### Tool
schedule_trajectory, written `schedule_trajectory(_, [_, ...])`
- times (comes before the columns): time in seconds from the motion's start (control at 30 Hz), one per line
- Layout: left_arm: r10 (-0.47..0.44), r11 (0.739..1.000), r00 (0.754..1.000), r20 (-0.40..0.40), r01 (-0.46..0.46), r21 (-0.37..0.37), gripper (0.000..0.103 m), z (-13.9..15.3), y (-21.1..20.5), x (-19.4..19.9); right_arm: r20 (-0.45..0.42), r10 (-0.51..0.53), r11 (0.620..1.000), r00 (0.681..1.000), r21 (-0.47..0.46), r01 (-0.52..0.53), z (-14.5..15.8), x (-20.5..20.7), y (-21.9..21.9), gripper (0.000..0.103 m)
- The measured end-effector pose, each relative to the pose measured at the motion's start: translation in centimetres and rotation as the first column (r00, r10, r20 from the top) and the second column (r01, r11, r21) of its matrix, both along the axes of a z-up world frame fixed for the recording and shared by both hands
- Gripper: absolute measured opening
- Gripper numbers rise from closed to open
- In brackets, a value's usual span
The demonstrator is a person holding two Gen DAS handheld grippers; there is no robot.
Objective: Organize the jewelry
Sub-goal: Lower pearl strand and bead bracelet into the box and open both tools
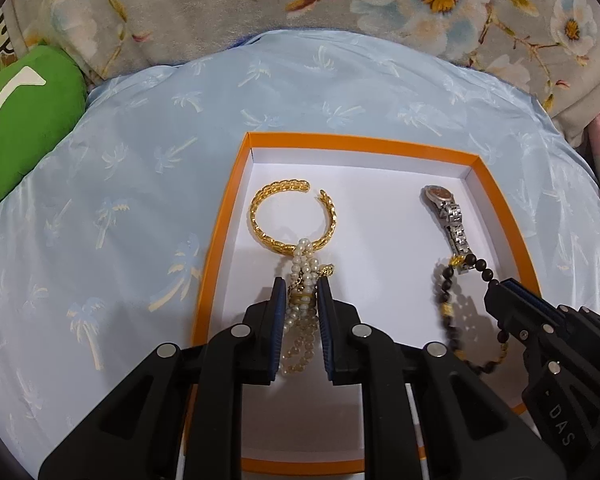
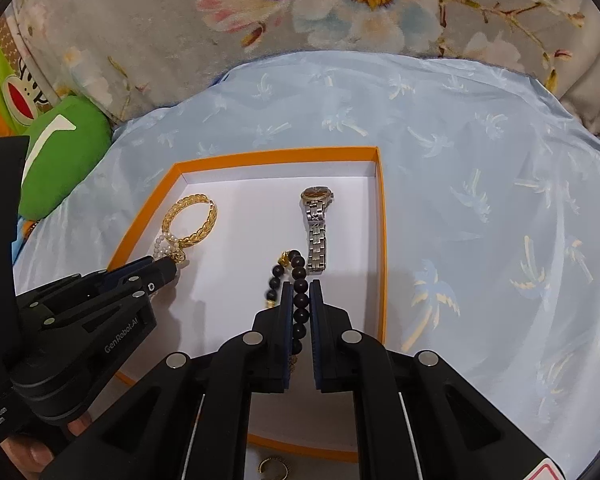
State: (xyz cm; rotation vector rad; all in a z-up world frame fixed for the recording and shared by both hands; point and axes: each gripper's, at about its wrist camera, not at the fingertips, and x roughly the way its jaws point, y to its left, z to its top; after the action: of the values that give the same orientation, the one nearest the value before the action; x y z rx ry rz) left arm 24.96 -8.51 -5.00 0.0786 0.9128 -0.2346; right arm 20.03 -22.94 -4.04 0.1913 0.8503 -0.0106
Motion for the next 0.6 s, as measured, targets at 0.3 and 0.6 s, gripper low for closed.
schedule_trajectory(0.3, [0.009, 1.000, 1.000, 0.009, -0.009, -0.001, 0.028, -0.4, 0.1, 0.1, 0.010, -0.005, 1.000, 1.000, -0.019, 0.005, -0.4, -0.1, 0.2, 0.008])
schedule_trajectory(0.6, [0.009, 1.000, 0.999, 0.039, -0.009, 0.001, 0.043, 0.7, -0.1, -0.7, 0.038, -0.025, 1.000, 0.999, -0.015, 0.025, 0.5, -1.1, -0.2, 0.008])
